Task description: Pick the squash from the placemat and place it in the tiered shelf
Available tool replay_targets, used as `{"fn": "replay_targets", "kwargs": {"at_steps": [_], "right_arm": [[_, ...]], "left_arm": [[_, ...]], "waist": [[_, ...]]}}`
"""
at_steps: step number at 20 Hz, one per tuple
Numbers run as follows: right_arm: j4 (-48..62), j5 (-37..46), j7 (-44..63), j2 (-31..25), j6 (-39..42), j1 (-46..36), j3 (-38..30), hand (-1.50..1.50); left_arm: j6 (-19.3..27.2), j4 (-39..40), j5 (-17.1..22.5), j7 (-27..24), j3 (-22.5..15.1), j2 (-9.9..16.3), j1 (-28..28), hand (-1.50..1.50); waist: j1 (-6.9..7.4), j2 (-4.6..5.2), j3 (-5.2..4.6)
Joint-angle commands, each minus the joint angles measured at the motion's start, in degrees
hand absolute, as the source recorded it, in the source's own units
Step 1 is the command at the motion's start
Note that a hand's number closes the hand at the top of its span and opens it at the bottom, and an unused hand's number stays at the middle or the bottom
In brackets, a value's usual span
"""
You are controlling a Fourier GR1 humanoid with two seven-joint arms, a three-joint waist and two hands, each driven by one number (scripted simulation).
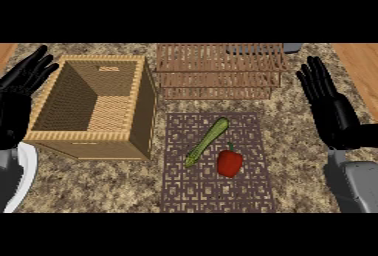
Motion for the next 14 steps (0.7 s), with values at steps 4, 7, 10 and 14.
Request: {"fn": "replay_targets", "kwargs": {"at_steps": [4, 7, 10, 14], "right_arm": [[3.54, 12.25, 4.65, 10.16, -18.27, -4.15, 5.40, 1.50], [8.52, 20.49, 9.73, 6.57, -31.88, 0.40, 0.21, 1.50], [5.83, 8.96, 4.27, 16.64, -39.51, -1.56, 4.58, -1.50], [-0.76, 12.41, 2.94, 16.39, -35.01, 1.37, 9.57, -1.50]], "left_arm": [[1.80, 1.62, 0.14, 3.90, -0.58, -3.80, 3.59, 0.00], [3.71, 3.21, 0.28, 6.48, -1.76, -5.59, 6.03, 0.00], [5.79, 1.60, -1.59, 6.87, -5.14, -9.51, 8.07, 0.00], [7.56, -2.32, -3.45, 12.45, -4.54, -8.75, 7.24, 0.00]], "waist": [[3.46, -1.40, 0.70], [1.43, -1.03, 0.05], [3.56, -1.27, 0.84], [2.25, -1.59, 0.76]]}}
